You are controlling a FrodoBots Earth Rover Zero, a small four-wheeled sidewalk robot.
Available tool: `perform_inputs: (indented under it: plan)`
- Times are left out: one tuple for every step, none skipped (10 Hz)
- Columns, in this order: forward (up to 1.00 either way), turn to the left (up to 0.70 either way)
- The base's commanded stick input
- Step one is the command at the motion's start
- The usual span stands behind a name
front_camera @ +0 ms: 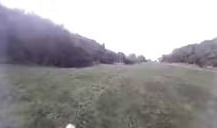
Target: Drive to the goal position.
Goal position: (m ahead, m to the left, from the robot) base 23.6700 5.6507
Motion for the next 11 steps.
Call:
perform_inputs:
  plan:
    - [0.7, -0.2]
    - [0.7, -0.3]
    - [0.7, -0.31]
    - [0.7, -0.33]
    - [0.7, -0.33]
    - [0.7, -0.28]
    - [0.7, -0.1]
    - [0.7, -0.03]
    - [0.7, 0.0]
    - [0.7, 0.0]
    - [0.7, 0.0]
